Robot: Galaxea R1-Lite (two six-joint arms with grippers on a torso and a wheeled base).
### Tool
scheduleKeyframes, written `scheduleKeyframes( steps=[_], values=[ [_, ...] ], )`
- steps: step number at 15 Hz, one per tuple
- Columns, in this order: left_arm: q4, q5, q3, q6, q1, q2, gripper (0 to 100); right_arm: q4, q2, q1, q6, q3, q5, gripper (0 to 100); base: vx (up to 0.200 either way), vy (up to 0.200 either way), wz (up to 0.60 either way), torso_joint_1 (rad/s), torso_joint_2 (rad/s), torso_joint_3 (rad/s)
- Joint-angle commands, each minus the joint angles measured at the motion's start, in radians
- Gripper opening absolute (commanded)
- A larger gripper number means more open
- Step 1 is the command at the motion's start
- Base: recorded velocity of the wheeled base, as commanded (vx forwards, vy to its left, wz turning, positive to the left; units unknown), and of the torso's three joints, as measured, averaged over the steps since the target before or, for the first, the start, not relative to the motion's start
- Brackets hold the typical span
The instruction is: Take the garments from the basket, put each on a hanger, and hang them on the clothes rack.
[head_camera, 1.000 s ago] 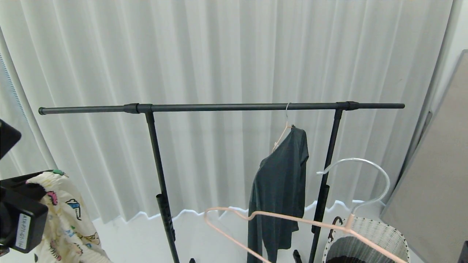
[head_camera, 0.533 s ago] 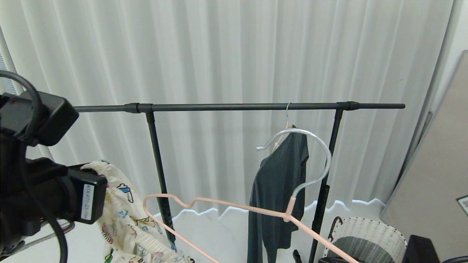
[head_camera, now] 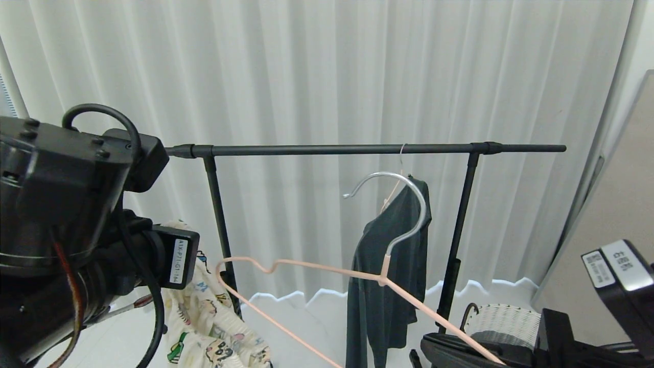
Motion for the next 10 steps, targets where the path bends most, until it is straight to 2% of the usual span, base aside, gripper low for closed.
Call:
scheduleKeyframes(
  steps=[1, 3, 7, 10],
  values=[
    [0.0, 0.004, -0.003, 0.0, 0.028, 0.022, 0, -0.002, -0.006, 0.0, 0.0, -0.005, 0.022, 0, 0.0, 0.0, 0.0, 0.0, 0.0, 0.0],
    [0.0, 0.004, -0.006, 0.0, 0.039, 0.022, 0, -0.002, -0.007, 0.0, -0.001, -0.025, 0.056, 0, 0.0, 0.0, 0.0, 0.0, 0.0, 0.0],
    [0.0, 0.004, -0.008, 0.0, 0.085, 0.02, 0, -0.002, -0.007, 0.0, -0.001, -0.031, 0.067, 0, 0.0, 0.0, 0.0, 0.0, 0.0, 0.0],
    [0.0, 0.004, -0.013, 0.0, 0.085, 0.017, 0, -0.002, -0.001, 0.0, -0.001, -0.042, 0.068, 0, 0.0, 0.0, 0.0, 0.0, 0.0, 0.0]
  ],
)
